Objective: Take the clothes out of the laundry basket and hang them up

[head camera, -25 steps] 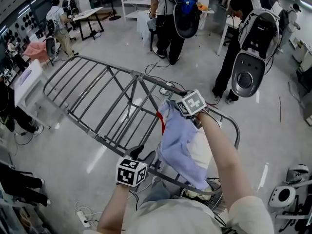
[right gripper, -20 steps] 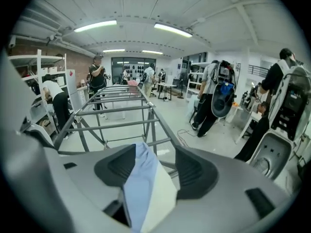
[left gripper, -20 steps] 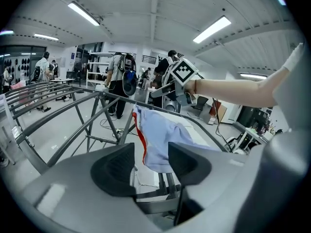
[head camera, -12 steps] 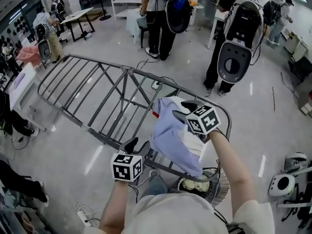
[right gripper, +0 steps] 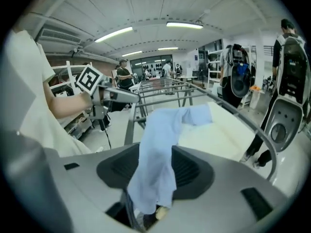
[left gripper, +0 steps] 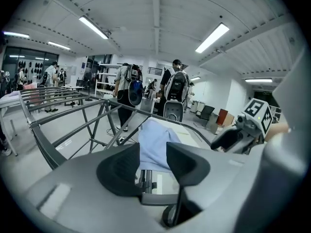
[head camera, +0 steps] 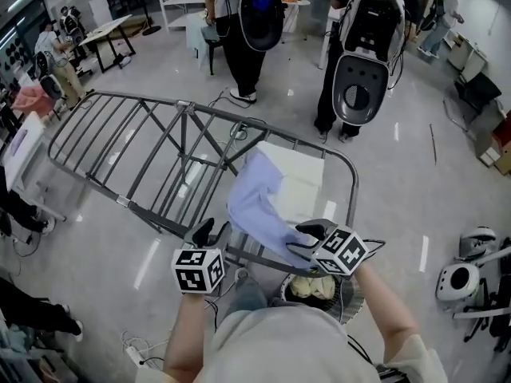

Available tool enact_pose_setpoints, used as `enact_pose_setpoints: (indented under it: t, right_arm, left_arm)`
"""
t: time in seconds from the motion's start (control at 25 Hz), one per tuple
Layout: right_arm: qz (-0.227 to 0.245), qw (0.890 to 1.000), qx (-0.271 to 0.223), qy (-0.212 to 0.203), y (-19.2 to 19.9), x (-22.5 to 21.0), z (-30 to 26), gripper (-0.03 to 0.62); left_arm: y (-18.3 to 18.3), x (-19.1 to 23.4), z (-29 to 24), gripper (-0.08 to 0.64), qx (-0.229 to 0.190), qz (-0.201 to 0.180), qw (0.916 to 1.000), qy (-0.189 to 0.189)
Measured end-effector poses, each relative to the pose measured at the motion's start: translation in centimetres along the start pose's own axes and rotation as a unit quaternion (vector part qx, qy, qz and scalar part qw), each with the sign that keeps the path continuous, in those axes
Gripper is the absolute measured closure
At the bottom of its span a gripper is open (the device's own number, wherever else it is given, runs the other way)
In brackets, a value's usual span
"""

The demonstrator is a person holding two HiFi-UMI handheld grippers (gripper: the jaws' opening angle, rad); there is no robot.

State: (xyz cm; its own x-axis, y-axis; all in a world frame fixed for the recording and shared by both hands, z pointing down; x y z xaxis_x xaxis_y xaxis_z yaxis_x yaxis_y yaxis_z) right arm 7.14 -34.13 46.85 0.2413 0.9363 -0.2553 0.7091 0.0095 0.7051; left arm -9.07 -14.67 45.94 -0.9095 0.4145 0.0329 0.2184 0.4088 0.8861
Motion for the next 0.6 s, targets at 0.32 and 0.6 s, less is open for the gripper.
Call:
enact_pose_setpoints:
  t: [0.32, 0.6]
  right_arm:
    - [-0.045, 0.998, 0.034, -0.008, 6.0, 0.6, 0.1, 0.393]
    - [-0.027, 0.999, 0.037, 0.025, 6.2, 0.3, -1.1, 0.565]
  left_arm:
    - [1.3, -3.0, 0.9, 0.391, -0.005, 0.008, 0.9999, -0.005]
    - [2.3, -2.9, 1.8, 0.403, -0.001, 0.016, 0.9997, -0.018]
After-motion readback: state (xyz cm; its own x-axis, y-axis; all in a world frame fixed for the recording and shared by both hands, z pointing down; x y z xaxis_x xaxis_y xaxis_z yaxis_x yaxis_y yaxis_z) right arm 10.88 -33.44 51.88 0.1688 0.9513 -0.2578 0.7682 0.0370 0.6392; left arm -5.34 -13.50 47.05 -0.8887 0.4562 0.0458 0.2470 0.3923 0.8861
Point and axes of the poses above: the fingertips, and each gripper's own axes: z backward along the fingers, x to its left, y out of its underside, the point moved 8 cm from there along z, backward along the fingers, and after that the axes turned 11 degrees about -z, right-handed, at the moved point
